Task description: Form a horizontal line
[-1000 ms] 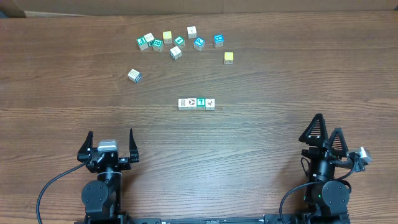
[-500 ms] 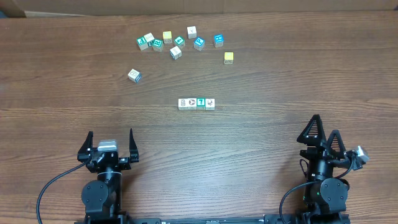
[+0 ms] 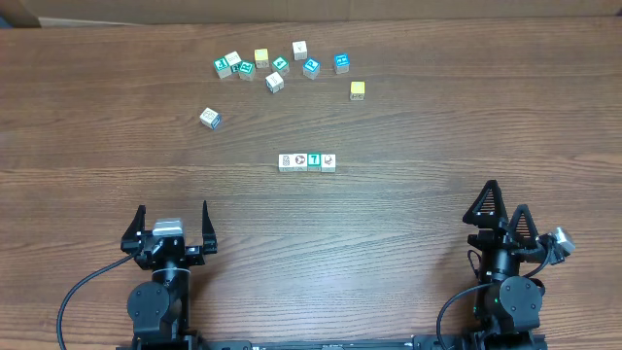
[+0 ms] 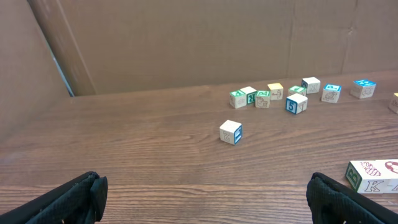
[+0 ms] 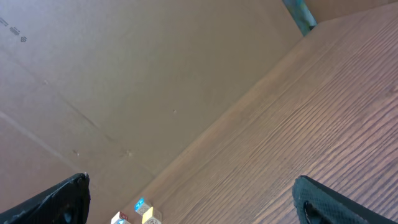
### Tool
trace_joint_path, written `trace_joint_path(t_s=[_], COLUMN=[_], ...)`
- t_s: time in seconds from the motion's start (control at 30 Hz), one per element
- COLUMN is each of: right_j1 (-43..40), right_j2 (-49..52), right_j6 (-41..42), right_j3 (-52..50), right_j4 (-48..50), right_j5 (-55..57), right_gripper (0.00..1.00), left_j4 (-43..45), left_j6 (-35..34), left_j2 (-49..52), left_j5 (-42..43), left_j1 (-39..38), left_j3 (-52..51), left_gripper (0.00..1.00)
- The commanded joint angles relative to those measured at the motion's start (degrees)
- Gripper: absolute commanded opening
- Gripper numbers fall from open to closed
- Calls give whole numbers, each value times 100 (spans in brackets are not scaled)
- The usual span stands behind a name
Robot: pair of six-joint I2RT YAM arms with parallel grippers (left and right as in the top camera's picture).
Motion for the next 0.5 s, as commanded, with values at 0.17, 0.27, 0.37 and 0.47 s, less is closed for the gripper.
trace_joint_path(t_s=[0.17,0.27,0.37,0.47], right_j1=[-179,-179,-179,-181], right_j2=[-59,-59,-59,-59], right_j6=[-2,-2,-2,-2], right_j3=[-63,-63,-63,-63], right_j4=[151,240,-4,0], right_j5=[44,44,44,44], right_gripper=[100,100,100,100], left_j4=[17,17,17,17], left_j6=[92,92,92,92], left_j2=[-50,-50,-50,-50], left_j5=[33,31,31,33], left_j1=[-46,-46,-46,-46], left_j3=[-22,-22,-22,-22], left_gripper=[100,100,100,100])
